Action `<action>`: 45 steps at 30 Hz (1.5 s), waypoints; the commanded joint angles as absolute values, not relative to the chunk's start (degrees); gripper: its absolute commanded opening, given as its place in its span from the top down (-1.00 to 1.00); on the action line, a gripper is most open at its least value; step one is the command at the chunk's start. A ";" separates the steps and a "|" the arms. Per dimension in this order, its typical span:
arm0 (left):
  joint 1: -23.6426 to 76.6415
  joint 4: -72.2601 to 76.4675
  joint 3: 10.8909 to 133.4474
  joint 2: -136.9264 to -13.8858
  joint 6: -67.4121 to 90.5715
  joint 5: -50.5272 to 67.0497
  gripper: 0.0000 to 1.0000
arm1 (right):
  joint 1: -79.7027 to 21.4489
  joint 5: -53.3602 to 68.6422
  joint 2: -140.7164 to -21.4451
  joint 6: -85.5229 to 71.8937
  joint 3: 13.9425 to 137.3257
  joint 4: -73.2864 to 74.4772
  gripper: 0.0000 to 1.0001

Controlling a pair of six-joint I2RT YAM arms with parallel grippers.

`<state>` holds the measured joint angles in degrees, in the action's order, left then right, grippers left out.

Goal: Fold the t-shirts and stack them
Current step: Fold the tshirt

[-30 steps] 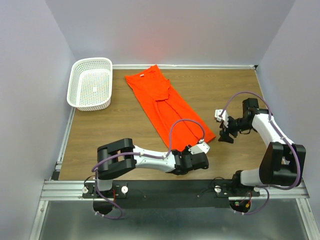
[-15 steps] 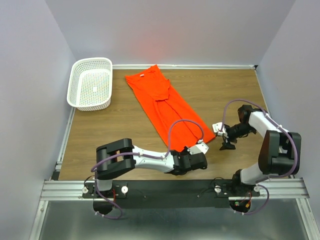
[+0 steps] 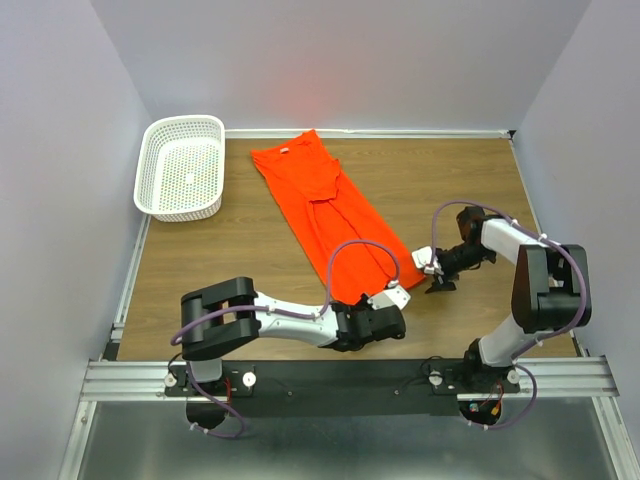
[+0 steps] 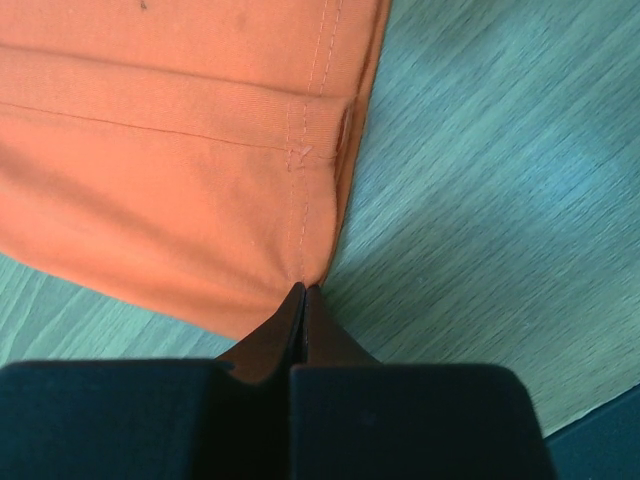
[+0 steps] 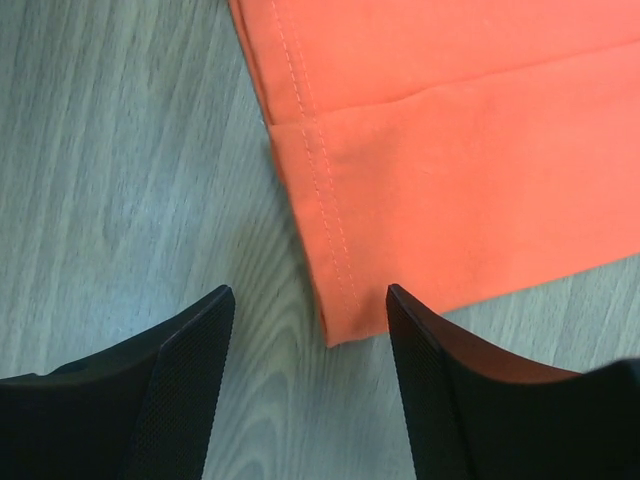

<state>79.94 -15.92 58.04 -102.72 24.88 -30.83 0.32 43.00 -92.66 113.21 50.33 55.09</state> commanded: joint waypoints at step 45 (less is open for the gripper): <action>57.94 -0.26 43.15 -70.75 18.20 1.30 1.00 | -7.03 56.33 -92.97 98.27 73.19 67.50 0.99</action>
<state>64.05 -2.63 42.92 -72.55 20.86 -3.90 -6.24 47.51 -86.85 103.96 66.94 68.66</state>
